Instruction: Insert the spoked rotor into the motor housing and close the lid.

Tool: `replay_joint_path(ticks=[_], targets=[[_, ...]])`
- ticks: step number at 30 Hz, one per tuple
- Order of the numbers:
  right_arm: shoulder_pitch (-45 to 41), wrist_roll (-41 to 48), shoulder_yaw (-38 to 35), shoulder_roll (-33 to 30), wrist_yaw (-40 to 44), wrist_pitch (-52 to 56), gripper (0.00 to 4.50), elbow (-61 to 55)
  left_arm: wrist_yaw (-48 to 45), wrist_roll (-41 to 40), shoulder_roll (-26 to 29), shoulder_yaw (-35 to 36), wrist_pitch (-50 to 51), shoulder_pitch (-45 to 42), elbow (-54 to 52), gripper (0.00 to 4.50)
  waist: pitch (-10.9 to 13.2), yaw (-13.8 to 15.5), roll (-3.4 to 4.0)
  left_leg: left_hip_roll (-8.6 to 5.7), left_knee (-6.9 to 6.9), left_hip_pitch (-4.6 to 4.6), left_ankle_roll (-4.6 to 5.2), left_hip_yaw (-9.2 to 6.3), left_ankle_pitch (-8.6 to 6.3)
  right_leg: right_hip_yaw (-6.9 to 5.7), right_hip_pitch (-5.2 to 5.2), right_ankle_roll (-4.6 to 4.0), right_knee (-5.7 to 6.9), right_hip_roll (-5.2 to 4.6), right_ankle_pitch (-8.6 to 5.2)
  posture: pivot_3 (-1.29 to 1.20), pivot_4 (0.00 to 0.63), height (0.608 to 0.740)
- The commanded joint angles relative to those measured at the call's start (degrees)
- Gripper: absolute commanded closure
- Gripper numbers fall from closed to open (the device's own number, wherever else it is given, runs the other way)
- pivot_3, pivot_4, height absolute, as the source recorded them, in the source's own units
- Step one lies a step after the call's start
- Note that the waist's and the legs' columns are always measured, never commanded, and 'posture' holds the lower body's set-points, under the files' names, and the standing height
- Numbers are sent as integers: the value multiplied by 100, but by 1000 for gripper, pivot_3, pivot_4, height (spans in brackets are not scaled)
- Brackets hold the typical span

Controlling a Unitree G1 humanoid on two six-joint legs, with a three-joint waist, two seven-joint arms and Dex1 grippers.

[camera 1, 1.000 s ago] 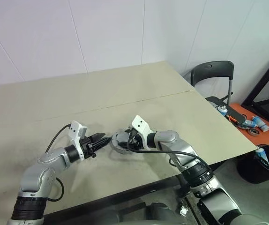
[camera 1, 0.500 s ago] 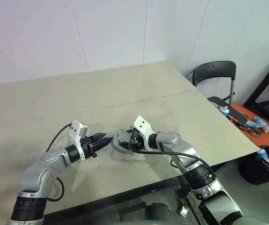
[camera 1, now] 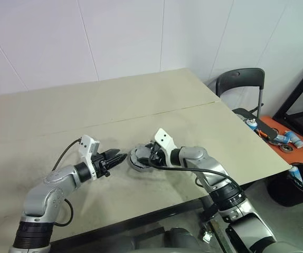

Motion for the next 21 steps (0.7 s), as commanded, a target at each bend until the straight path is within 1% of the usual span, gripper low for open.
replay_joint_path(ticks=[1, 6, 14, 21], targets=[[-265, 31, -83, 95, -8, -139, 1461, -124, 14, -81, 10, 110, -25, -96, -241, 2223, 0, 3, 0, 0, 0, 0, 0, 0, 0, 0, 0, -2, 0, 0, 1, 0, 0, 740], [-186, -154, 100, 33, 40, -320, 1461, 1, 24, -88, 9, 126, -12, -132, -225, 2223, 0, 5, 0, -1, 0, -1, 0, 0, 0, 0, 0, -3, -1, 0, 2, 0, 0, 740], [-220, -242, 10, -176, 120, -596, 1461, 344, 21, -100, 17, 145, 12, -137, -214, 2223, 0, 3, 0, -1, 1, 2, 0, 1, 0, 0, 2, 2, 0, 0, -1, 0, 0, 740], [-389, -282, -1, -95, 95, -762, 1461, 610, 3, -76, 17, 137, -4, -214, -142, 2223, 0, 8, 0, -1, 11, 7, -1, 0, 1, 0, 9, 8, 6, 0, -6, 0, 0, 740]])
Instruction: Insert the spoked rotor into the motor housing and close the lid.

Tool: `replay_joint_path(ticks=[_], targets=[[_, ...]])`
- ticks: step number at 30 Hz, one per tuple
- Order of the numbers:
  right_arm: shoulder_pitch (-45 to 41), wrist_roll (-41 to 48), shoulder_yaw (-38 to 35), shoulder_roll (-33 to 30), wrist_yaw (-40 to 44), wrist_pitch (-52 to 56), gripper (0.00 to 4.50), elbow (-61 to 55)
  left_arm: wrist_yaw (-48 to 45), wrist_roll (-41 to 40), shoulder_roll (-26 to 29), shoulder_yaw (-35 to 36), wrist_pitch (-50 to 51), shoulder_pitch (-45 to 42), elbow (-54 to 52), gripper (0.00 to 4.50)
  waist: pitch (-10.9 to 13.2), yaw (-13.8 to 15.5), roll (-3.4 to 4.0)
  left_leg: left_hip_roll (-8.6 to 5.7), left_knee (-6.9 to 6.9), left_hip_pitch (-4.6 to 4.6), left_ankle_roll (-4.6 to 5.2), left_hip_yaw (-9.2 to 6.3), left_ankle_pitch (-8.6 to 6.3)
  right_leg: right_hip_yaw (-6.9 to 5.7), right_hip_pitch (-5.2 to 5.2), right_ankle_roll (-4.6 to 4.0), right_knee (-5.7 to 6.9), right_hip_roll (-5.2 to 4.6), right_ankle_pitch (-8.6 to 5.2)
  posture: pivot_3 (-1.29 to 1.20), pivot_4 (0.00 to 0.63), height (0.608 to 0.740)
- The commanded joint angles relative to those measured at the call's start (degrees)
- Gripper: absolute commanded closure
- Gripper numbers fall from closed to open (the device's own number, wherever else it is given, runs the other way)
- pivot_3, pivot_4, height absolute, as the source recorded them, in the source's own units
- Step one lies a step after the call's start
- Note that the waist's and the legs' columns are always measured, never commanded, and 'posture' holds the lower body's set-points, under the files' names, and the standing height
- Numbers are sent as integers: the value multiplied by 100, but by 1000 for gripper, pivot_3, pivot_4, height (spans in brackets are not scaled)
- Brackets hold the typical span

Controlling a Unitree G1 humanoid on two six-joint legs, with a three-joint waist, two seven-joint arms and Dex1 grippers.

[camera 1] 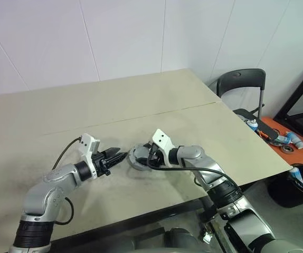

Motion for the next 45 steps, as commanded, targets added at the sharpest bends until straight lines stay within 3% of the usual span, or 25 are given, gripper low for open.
replay_joint_path(ticks=[1, 11, 21, 25, 28, 33, 45], targets=[[-166, -106, -96, 6, -80, -160, 1461, 38, -27, -69, 20, 126, -47, -123, -88, 2223, 0, -1, 0, 0, 1, 1, 0, 0, 0, 0, 1, 0, 1, 0, 0, 0, 0, 740], [115, -248, 180, -81, 126, -195, 1461, 316, 19, -35, -20, 107, -70, -143, -55, 2223, -2, -5, -1, 0, -2, 2, 0, 0, 0, 0, 1, 0, -1, 0, 1, 0, 0, 740], [105, -270, 74, -24, 60, -185, 1461, 449, 357, 811, -319, -442, -316, -862, 921, 2223, -29, 6, 12, -1, 1, 18, 0, -1, 0, -1, 24, 1, -1, 1, -1, 0, 0, 740], [159, -285, 87, -33, 46, -160, 1461, 369, 173, 808, -467, -614, -302, -969, 970, 2223, -30, 5, 13, -2, -1, 15, 0, -2, 0, 0, 20, 1, -3, 0, 0, 0, 0, 740], [160, -297, 68, -30, 10, -157, 1461, 380, 81, 767, -586, -641, -303, -1058, 1053, 2827, -30, 7, 13, -2, -2, 14, 0, -3, 0, 0, 19, 1, -3, -1, 0, 0, 0, 740], [149, -307, 31, -30, -36, -160, 1461, 410, 154, 678, -788, -579, -146, -1261, 1061, 4466, -31, 5, 13, -2, 3, 15, 0, -3, 0, -1, 21, 2, -1, 0, -1, 0, 0, 740], [204, -325, 13, -46, -98, -148, 1461, 395, -20, 949, -850, -1063, -136, -1207, 1287, 4466, -36, 6, 20, -2, 4, 17, 0, -4, 0, -1, 24, 3, -1, 0, -1, 0, 0, 740]])
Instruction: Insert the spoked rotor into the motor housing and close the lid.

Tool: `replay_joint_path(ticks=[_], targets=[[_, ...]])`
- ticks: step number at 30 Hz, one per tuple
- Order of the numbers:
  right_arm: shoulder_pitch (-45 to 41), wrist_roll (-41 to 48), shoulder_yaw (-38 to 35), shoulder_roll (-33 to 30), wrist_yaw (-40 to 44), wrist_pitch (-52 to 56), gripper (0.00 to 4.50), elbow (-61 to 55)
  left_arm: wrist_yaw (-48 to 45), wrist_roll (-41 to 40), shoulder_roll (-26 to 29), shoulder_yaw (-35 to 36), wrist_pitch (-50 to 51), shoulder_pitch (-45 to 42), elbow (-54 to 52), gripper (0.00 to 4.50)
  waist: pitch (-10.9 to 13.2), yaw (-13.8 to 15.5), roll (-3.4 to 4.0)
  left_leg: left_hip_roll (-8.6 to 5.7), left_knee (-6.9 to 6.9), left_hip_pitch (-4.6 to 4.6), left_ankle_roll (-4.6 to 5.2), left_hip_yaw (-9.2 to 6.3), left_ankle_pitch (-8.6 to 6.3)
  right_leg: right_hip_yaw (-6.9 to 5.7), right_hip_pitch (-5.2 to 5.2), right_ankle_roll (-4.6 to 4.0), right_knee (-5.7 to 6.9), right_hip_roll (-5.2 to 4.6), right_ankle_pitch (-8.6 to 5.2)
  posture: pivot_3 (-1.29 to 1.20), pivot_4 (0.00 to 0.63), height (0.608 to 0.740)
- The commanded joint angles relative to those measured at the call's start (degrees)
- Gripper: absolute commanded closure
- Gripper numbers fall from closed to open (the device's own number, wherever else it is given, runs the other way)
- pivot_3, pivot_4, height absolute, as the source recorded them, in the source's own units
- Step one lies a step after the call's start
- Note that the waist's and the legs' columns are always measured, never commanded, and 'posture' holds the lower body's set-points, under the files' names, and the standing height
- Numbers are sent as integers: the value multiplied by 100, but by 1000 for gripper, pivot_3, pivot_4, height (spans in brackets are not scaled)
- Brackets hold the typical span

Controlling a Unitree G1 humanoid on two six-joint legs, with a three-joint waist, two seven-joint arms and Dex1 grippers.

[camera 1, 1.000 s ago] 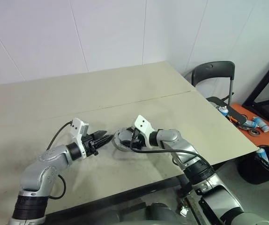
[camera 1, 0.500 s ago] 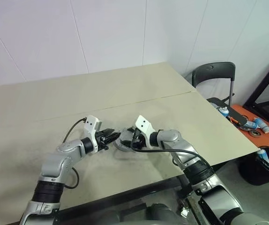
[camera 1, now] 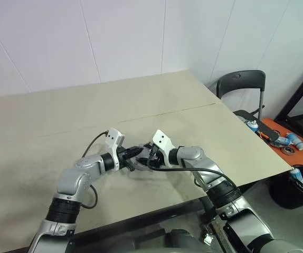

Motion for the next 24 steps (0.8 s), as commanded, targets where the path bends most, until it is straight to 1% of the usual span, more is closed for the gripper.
replay_joint_path(ticks=[1, 4, 9, 13, 16, 19, 21, 24], targets=[[122, -198, 38, -96, -115, 158, 1461, 182, 14, 128, 13, -33, -14, -61, 101, 4466, -2, 1, 1, 0, 0, 0, 0, 0, 0, 0, 0, 0, 0, 0, 0, 0, 0, 740], [138, -205, 43, -112, -120, 158, 1461, 172, 27, 257, 27, -155, 20, -47, 168, 4466, -5, 2, 3, 0, 0, 1, 0, 0, 0, 0, 1, 0, -1, 0, 0, 0, 0, 740], [158, -225, 38, -122, -128, 176, 1461, 158, 71, 317, -55, -150, -8, -51, 223, 4466, -24, 9, 15, -1, 0, 5, 0, 0, 0, 0, 9, 1, -3, -2, -1, 0, 0, 740], [184, -212, 48, -128, -90, 246, 1461, 107, 102, 401, -94, -165, -8, -41, 236, 4466, -26, 12, 18, -2, -2, 11, 1, -4, 0, -4, 36, 2, -10, -1, -4, 0, 0, 740], [219, -154, 37, -124, -48, 364, 1461, 59, 131, 460, -105, -186, -5, -19, 235, 4466, -25, 11, 18, -3, -4, 45, 2, -5, -1, -5, 56, 3, -19, -3, -7, 0, 0, 740], [260, -2, -5, -94, 59, 712, 1461, 42, 186, 525, -141, -227, 4, 7, 234, 4466, -26, 17, 20, -7, -16, 79, 7, -5, -4, -5, 85, 11, -24, -9, -15, 0, 0, 740], [275, 63, -61, -68, 67, 894, 1461, 83, 195, 537, -153, -237, 6, 26, 206, 4466, -26, 25, 20, -10, -18, 84, 12, -6, -8, -5, 90, 16, -24, -12, -22, 0, 0, 740], [294, 10, -43, -124, 60, 855, 1461, 197, 208, 525, -152, -224, 23, 41, 163, 4466, -28, 23, 21, -14, -21, 85, 20, -7, -12, -5, 90, 31, -24, -17, -24, 0, 0, 740]])
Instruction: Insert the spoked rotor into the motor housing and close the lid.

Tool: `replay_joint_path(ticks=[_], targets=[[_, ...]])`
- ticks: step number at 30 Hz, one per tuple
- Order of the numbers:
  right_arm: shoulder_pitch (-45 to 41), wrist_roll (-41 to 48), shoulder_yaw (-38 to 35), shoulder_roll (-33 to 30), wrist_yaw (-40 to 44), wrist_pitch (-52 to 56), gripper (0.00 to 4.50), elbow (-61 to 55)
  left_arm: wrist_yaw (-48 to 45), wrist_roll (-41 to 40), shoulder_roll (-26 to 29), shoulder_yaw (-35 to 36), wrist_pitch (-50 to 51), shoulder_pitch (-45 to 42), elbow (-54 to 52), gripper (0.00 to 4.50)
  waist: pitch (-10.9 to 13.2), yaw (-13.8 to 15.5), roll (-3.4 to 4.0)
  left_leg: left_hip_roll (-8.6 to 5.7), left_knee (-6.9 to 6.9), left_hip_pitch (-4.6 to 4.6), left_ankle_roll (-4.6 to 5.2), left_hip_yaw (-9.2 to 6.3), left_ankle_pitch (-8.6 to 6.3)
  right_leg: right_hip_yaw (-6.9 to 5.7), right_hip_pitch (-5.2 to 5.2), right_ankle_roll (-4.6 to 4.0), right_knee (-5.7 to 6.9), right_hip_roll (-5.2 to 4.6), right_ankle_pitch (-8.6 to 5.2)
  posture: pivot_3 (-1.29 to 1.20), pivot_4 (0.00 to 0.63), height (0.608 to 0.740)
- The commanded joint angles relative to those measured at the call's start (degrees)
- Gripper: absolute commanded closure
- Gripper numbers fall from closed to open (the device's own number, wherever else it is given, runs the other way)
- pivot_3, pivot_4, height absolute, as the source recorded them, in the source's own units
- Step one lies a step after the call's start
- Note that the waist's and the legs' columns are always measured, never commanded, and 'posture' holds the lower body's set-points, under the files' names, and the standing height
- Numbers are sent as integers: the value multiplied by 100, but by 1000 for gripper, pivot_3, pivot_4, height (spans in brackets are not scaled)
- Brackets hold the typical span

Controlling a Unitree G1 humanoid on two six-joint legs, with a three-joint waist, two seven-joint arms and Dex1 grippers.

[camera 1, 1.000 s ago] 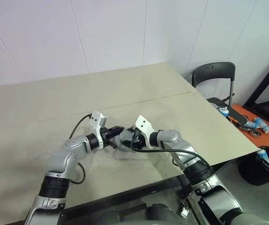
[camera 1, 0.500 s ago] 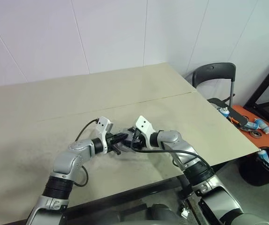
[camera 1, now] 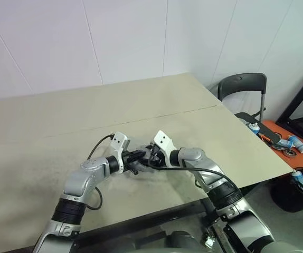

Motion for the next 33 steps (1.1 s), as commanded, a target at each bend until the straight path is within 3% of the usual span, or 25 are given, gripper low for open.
replay_joint_path(ticks=[1, 15, 19, 28, 33], targets=[[214, -95, 91, -138, 50, 276, 1461, 373, 46, 115, 18, -90, 88, 50, 21, 4466, -1, -2, 1, 0, -1, 0, 2, 0, -1, 0, 0, 2, 0, -1, -1, 0, 0, 740], [77, -102, -75, 12, -210, 246, 1461, 707, -112, 22, 90, -119, 270, 16, 0, 4466, -13, -30, 6, 0, -1, 4, 2, 0, -2, 0, 3, -3, 0, -1, -9, 0, 0, 740], [153, -38, 5, -44, -4, 298, 134, 577, -84, 29, 60, -102, 282, -5, -15, 4500, -20, -29, 14, 1, -1, 8, 2, 0, -2, 0, 8, -14, 0, 0, -16, 0, 0, 740], [-85, 288, -443, 102, 3, 377, 60, 521, -68, 78, 69, -74, 241, -1, 35, 4500, -19, -50, 16, 2, -7, 7, 1, 0, -2, 1, 14, -14, -2, 1, -18, 0, 0, 740], [-134, 293, -394, -223, 325, 4, 60, -8, -78, 90, 55, -54, 206, -105, 158, 4500, -11, -38, 19, 1, -6, 1, 1, 0, -2, 1, 0, -13, -4, 1, -18, 0, 0, 740]])
